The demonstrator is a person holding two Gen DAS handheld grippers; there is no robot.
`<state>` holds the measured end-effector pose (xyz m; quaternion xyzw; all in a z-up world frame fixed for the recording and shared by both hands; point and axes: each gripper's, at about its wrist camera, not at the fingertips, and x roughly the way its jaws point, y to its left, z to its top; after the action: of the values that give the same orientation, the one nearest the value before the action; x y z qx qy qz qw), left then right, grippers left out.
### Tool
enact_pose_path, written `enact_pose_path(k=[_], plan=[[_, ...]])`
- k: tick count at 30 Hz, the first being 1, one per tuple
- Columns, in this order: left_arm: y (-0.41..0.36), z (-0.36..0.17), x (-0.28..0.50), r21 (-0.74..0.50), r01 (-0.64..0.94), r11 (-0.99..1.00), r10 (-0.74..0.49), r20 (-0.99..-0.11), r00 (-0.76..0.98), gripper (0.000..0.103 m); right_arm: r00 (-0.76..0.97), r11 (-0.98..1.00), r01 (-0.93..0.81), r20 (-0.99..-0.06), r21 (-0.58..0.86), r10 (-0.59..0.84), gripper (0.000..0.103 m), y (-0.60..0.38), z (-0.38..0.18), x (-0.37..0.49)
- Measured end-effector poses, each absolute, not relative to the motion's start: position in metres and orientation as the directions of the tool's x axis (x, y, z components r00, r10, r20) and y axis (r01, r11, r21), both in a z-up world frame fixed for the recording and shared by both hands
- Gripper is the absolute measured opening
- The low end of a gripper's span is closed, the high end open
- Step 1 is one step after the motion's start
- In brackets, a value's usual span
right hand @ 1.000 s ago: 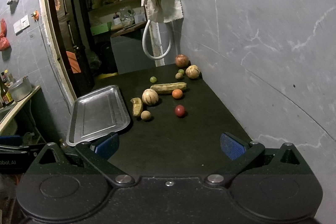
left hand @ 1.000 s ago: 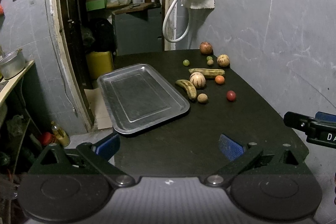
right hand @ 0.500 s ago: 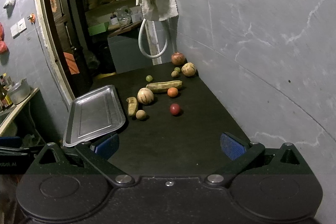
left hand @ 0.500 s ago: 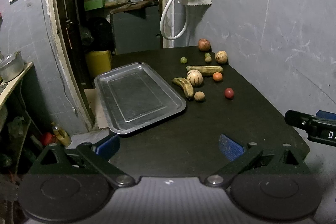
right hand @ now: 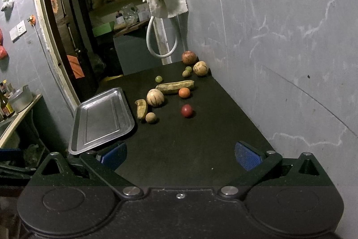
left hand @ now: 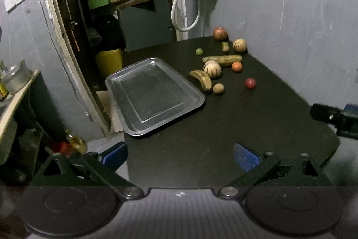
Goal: Organize fruits
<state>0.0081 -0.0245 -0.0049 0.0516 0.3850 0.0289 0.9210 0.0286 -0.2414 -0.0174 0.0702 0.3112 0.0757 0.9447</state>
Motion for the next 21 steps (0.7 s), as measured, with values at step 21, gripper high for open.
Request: enact_pose_path(k=[21], plan=[[0.021,-0.01,0.043,0.172,0.034,0.984,0.128,-0.84,0.527,0.103,0.735,0.996,-0.017,-0.674,0.086,0.071,0.102,-0.184,-0.034,0.05]])
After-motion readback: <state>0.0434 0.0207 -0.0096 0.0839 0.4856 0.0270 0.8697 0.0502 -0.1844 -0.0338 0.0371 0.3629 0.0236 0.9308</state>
